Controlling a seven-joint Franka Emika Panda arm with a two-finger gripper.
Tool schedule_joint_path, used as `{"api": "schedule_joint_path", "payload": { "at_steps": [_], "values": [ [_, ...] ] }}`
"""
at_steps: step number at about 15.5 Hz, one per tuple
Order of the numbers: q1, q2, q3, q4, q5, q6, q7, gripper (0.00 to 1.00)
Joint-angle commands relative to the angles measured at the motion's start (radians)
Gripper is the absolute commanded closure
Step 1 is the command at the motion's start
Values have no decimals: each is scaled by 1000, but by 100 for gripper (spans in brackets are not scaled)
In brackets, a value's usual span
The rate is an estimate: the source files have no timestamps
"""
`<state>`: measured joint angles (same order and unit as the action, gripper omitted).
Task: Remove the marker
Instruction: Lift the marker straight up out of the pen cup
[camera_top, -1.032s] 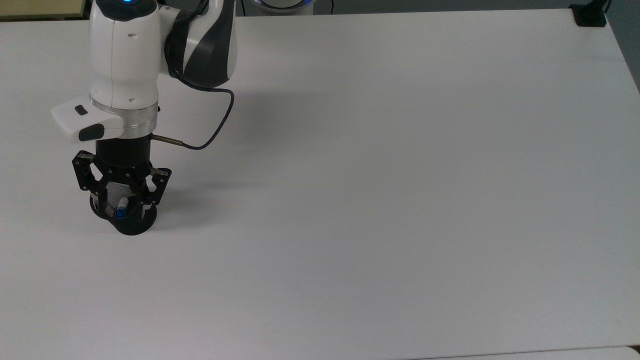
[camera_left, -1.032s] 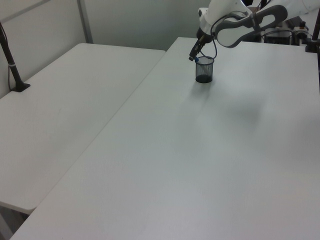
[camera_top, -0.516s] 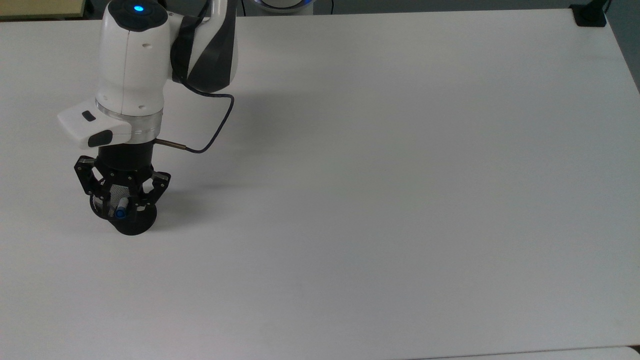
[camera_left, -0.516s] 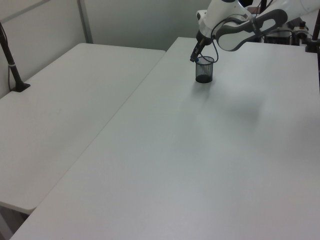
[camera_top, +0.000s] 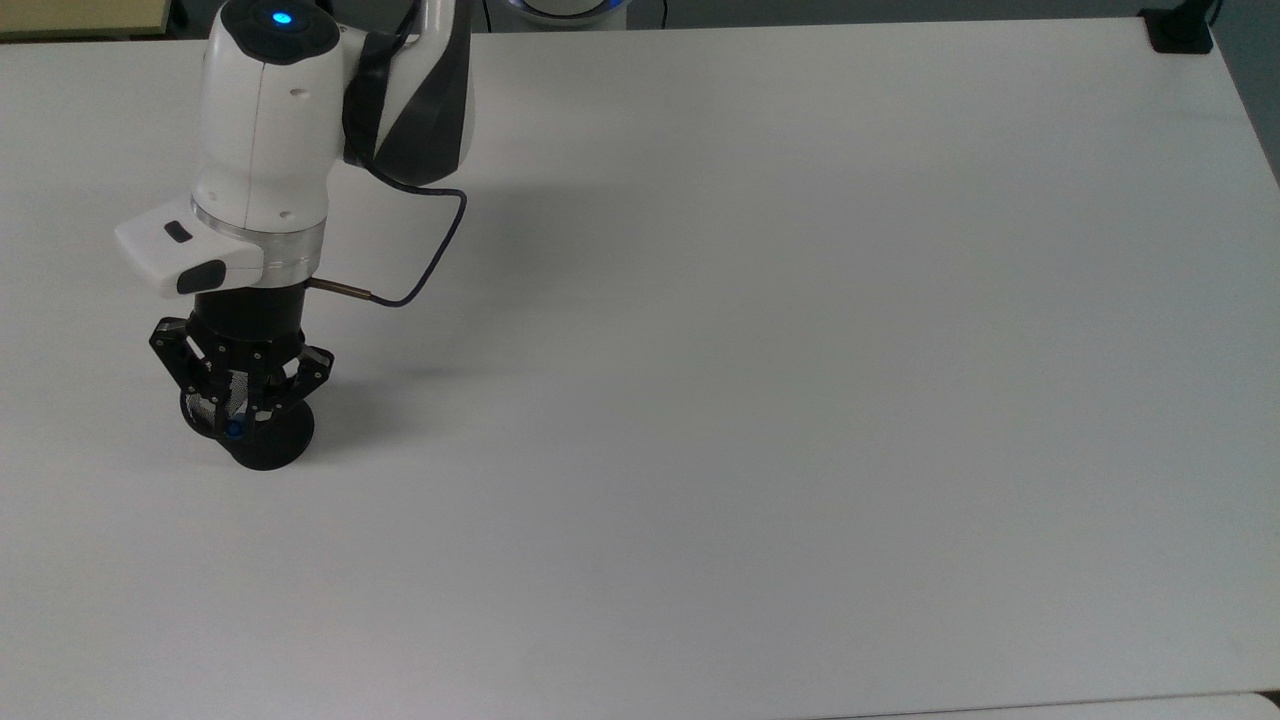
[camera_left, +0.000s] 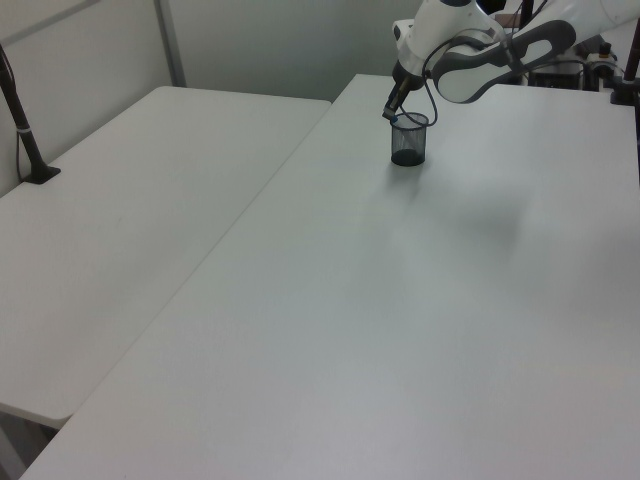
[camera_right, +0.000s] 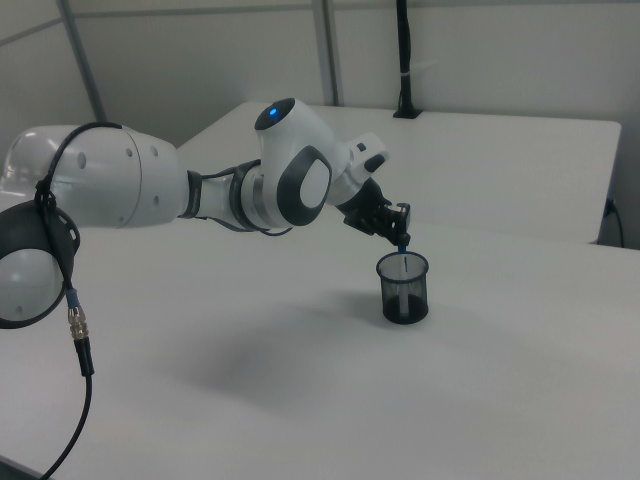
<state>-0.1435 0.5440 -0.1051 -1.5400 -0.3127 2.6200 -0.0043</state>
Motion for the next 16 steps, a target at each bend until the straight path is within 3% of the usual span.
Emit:
{"api": "schedule_joint_path", "payload": {
  "at_steps": [1, 4, 8, 14, 16],
  "values": [
    [-2, 7, -8, 12, -39, 26, 21, 90],
    [-17, -7, -8, 43, -77, 26, 21, 91],
    [-37, -59, -7, 64, -63, 25, 35, 91],
    [-42, -151, -2, 63, 108, 22, 35, 91],
    [-36, -177, 4, 55, 196, 14, 35, 91]
  ]
}}
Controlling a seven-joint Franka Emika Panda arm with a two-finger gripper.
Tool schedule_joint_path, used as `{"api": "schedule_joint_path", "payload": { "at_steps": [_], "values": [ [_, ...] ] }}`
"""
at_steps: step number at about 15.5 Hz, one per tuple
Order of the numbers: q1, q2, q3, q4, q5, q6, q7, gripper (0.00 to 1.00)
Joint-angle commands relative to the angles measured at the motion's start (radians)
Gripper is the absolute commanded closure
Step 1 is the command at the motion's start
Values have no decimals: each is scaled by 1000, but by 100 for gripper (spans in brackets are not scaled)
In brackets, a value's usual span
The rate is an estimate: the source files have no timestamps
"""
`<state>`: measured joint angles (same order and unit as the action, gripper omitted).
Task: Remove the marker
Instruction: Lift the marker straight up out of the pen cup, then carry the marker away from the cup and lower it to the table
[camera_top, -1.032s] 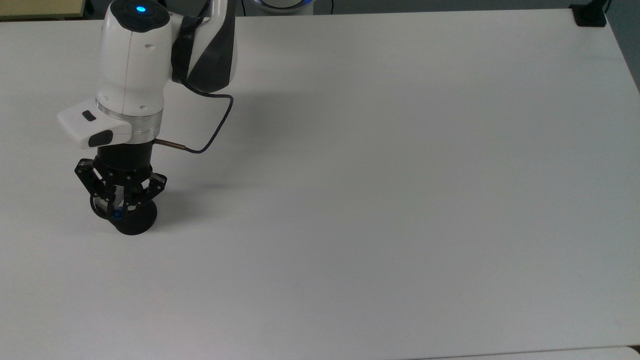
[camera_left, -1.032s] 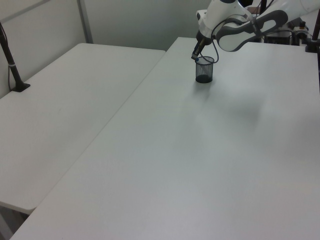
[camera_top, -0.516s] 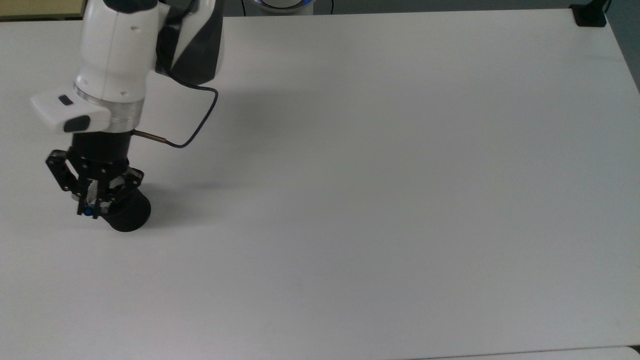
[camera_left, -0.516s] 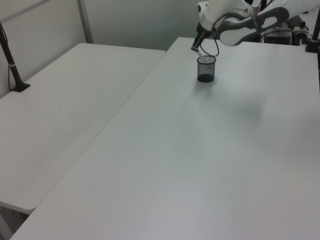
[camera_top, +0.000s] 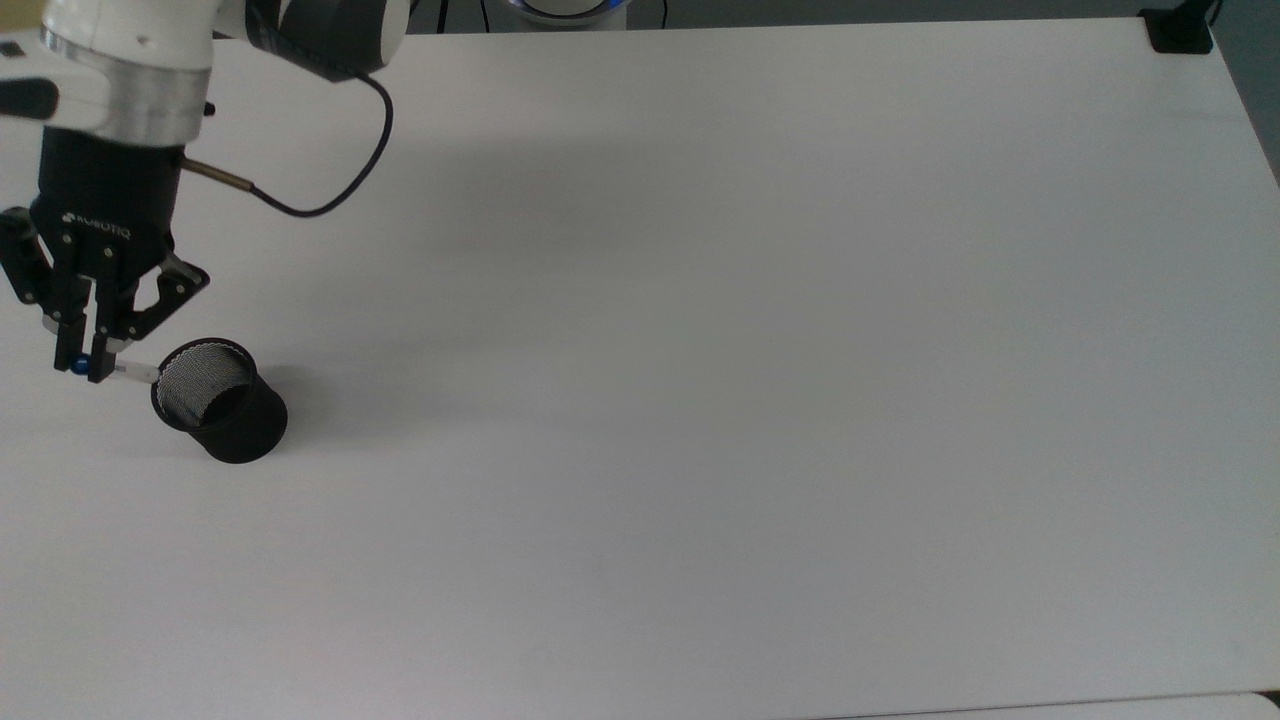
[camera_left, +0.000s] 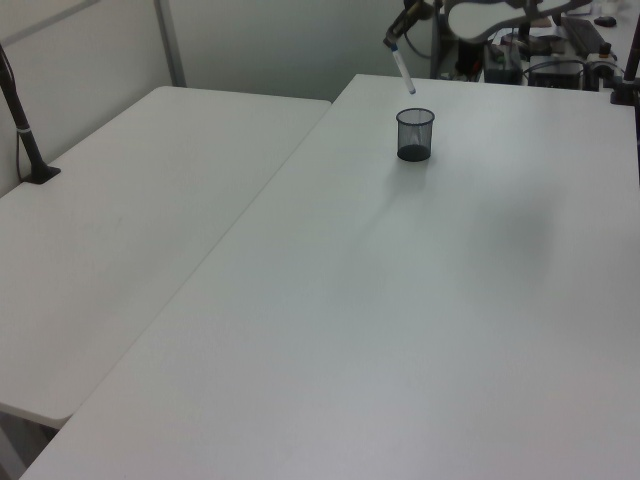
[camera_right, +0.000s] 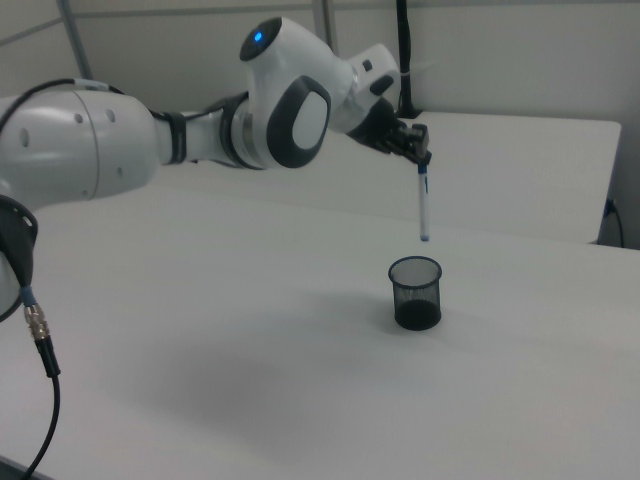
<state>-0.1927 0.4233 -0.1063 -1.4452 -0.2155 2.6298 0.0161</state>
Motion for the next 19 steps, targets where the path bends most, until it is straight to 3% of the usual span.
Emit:
{"api": "schedule_joint_path", "payload": {
  "at_steps": [1, 7, 10, 15, 19],
  "values": [
    [21, -63, 7, -46, 151, -5, 18, 91],
    [114, -83, 8, -52, 321, -400, 41, 91],
    [188, -78, 8, -61, 323, -612, 25, 91],
    [317, -22, 8, -124, 321, -839, 1, 90],
    [343, 23, 8, -124, 321, -921, -2, 90]
  ]
}}
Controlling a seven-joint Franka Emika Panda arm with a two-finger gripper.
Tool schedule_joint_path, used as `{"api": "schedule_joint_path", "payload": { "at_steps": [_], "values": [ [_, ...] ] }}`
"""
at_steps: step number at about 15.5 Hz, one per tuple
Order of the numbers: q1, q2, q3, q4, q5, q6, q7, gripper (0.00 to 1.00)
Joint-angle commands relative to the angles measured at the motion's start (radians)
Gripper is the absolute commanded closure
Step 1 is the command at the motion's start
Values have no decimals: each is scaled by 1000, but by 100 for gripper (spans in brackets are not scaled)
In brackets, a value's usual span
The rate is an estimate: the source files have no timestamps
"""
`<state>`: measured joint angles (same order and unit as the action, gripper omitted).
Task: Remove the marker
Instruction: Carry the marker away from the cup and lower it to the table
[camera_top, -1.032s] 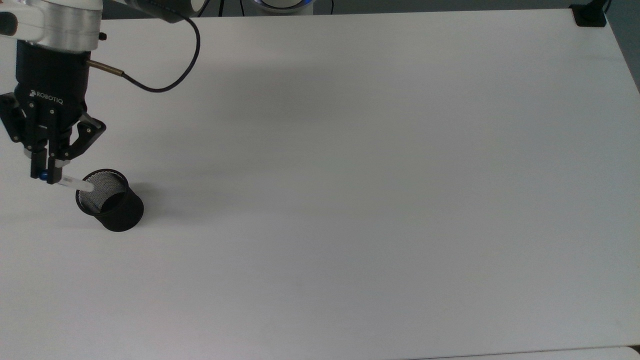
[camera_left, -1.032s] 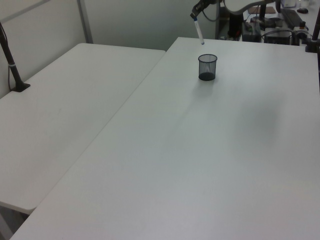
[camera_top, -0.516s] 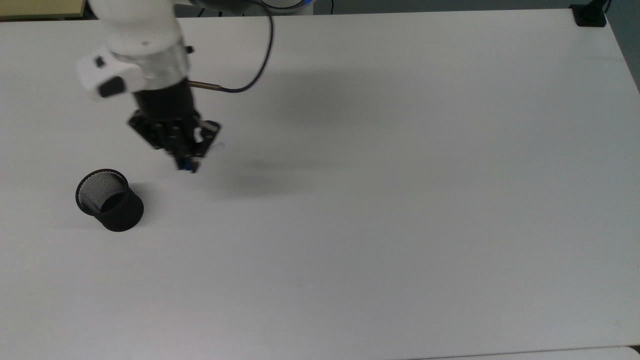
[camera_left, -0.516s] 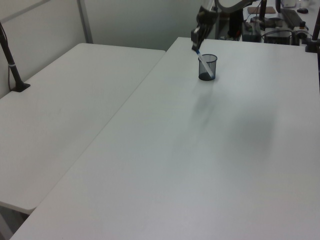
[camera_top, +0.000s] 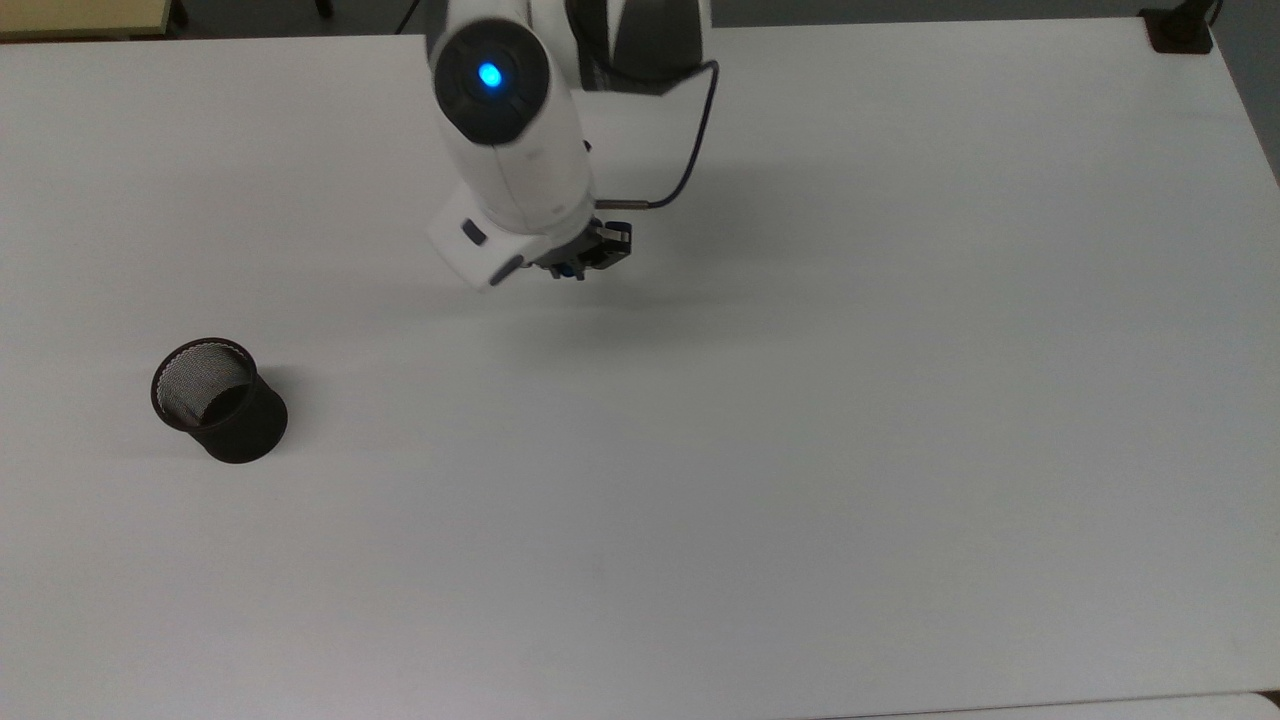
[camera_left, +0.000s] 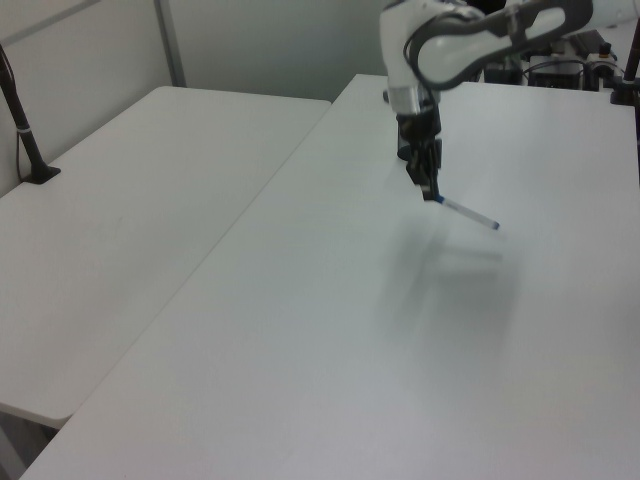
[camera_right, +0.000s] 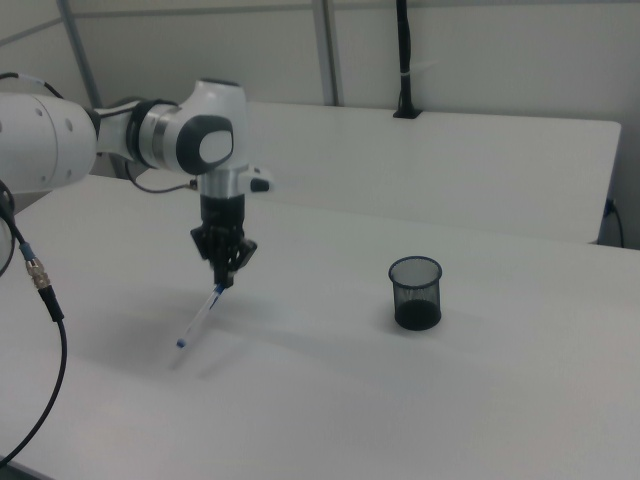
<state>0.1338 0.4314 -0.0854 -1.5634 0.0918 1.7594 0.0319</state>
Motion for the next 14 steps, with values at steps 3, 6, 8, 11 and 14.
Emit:
{"api": "schedule_joint_path", "payload": {
  "at_steps": [3, 6, 8, 11, 14],
  "values": [
    [23, 75, -13, -1, 14, -51, -4, 90],
    [55, 112, -14, -3, 3, -43, -4, 88],
    [56, 122, -14, -1, 2, -41, -4, 85],
    [55, 122, -14, 2, 0, -41, -4, 53],
    [56, 112, -16, 5, -1, -55, -3, 11]
  ]
}}
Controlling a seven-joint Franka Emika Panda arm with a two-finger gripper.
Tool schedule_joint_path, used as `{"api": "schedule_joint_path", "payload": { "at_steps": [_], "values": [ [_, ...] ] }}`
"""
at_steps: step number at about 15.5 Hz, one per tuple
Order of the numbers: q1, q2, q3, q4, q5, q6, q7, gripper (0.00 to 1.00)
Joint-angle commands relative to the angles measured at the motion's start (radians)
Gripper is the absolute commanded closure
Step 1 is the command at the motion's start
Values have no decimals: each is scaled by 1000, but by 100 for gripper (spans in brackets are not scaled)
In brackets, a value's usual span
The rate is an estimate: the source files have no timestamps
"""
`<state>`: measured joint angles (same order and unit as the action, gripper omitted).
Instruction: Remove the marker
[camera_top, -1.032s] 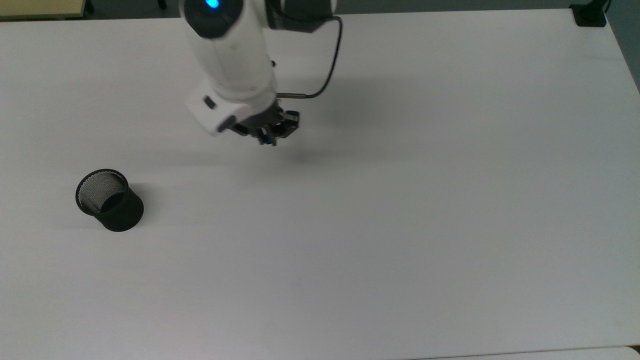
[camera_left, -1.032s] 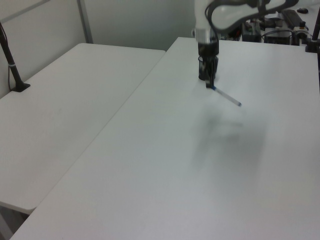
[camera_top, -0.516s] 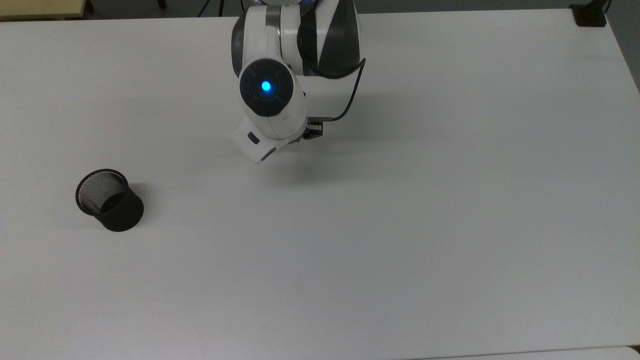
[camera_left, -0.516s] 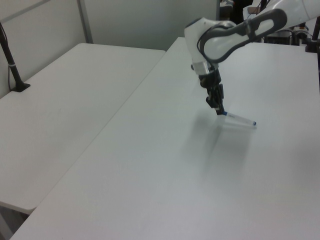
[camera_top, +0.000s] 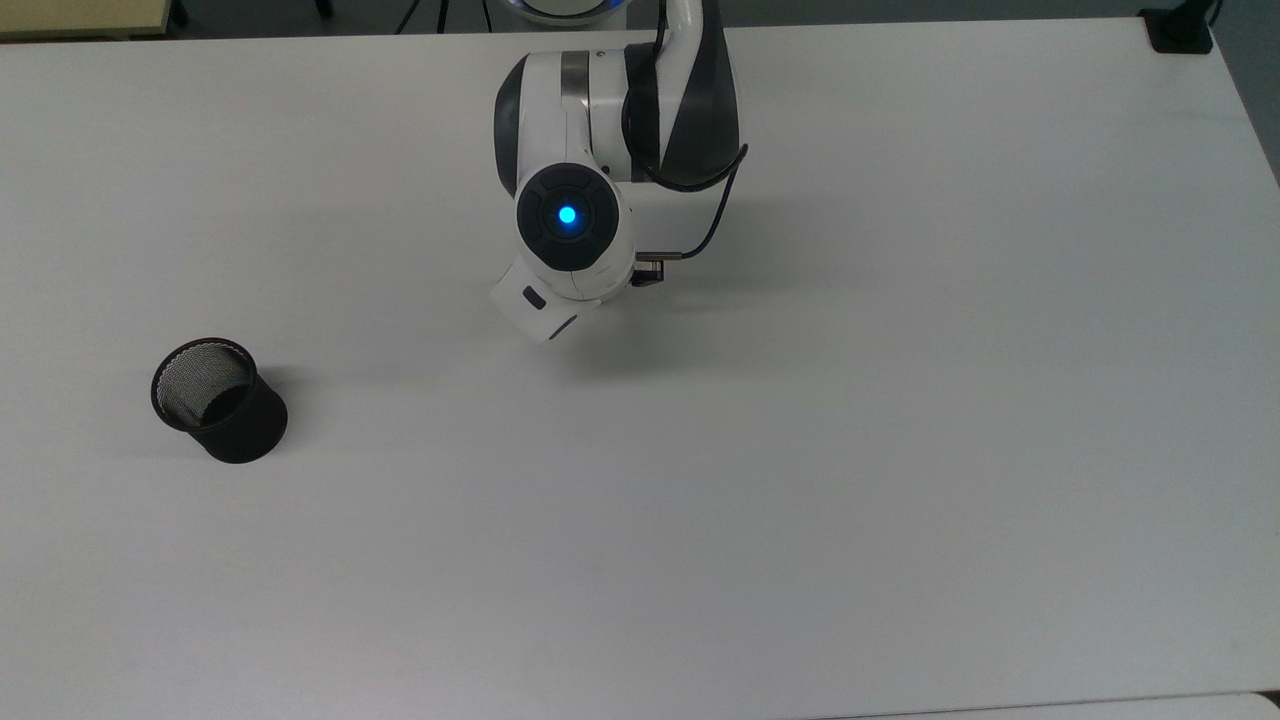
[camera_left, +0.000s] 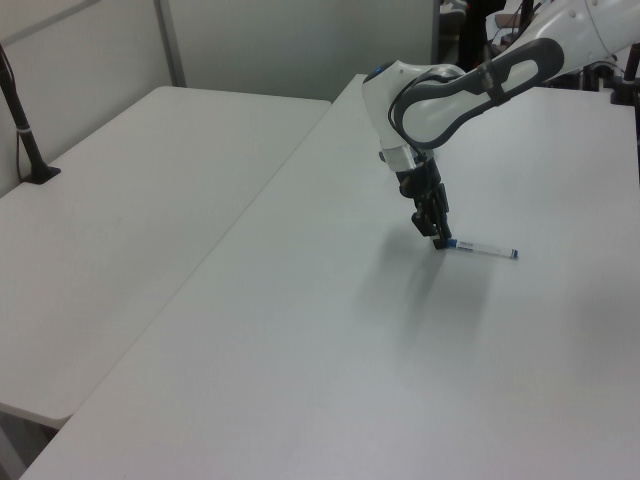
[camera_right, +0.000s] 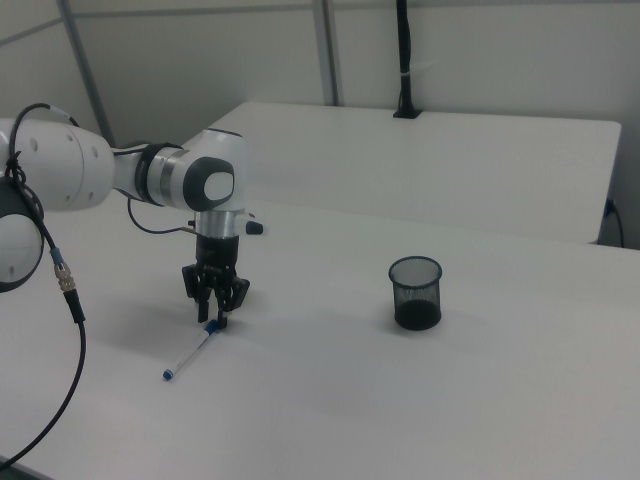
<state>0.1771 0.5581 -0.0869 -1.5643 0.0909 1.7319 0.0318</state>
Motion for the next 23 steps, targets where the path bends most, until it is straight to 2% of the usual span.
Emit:
{"api": "schedule_joint_path", "payload": {
  "at_steps": [1, 4, 7, 10, 12, 17, 23],
  "values": [
    [13, -32, -14, 7, 0, -28, -3, 1],
    [13, -124, -22, 6, -2, -29, -3, 0],
    [-4, -272, -28, 1, -2, -29, 22, 0],
    [-51, -383, -50, 0, -22, -63, 45, 0],
    [-65, -424, -50, -6, -51, -103, 46, 0],
    [-67, -494, -50, -72, -56, -98, 82, 0],
    [-100, -514, -51, -62, -59, -103, 85, 0]
  ]
}}
